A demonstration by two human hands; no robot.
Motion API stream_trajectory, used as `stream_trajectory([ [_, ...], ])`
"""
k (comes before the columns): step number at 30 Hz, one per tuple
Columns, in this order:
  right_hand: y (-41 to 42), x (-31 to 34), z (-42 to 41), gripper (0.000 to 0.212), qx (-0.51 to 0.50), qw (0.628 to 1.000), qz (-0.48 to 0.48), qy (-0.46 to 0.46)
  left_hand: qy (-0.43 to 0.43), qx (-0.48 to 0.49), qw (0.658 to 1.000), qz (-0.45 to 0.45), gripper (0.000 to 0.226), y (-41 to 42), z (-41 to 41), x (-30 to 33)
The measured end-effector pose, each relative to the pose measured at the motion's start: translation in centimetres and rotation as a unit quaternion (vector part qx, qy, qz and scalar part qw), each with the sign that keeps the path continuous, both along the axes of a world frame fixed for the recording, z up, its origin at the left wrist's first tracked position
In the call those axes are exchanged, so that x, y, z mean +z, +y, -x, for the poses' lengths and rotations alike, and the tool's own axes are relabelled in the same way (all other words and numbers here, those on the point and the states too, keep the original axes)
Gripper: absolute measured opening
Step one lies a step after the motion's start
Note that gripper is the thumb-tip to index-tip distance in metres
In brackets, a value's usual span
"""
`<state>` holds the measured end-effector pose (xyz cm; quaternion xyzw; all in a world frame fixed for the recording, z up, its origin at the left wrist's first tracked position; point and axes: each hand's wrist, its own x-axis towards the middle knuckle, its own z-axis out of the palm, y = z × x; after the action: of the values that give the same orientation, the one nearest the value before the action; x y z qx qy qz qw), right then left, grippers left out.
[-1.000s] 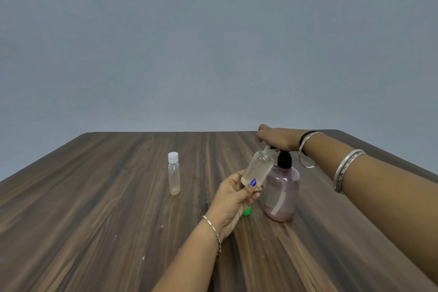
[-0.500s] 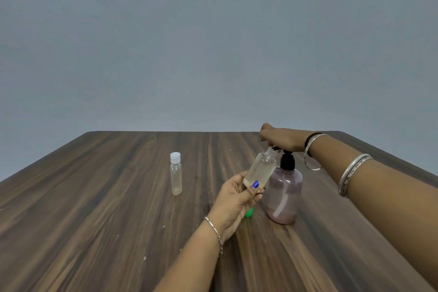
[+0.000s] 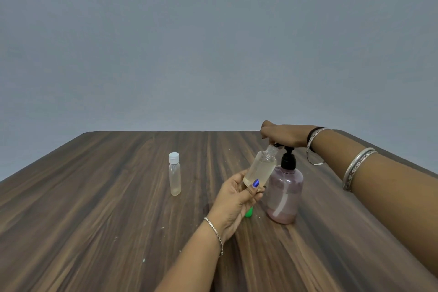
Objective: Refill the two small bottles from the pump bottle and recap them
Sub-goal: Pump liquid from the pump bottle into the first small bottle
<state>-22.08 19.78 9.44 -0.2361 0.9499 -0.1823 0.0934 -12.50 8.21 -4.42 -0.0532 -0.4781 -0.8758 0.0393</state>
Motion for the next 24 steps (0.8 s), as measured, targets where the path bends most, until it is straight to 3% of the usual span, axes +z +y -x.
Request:
stream_trajectory([
  [24, -0.7, 0.0, -0.8, 0.020, 0.012, 1.000, 0.023, -0.011, -0.004, 0.002, 1.000, -0.015, 0.034, -0.1, -0.2, 0.3],
])
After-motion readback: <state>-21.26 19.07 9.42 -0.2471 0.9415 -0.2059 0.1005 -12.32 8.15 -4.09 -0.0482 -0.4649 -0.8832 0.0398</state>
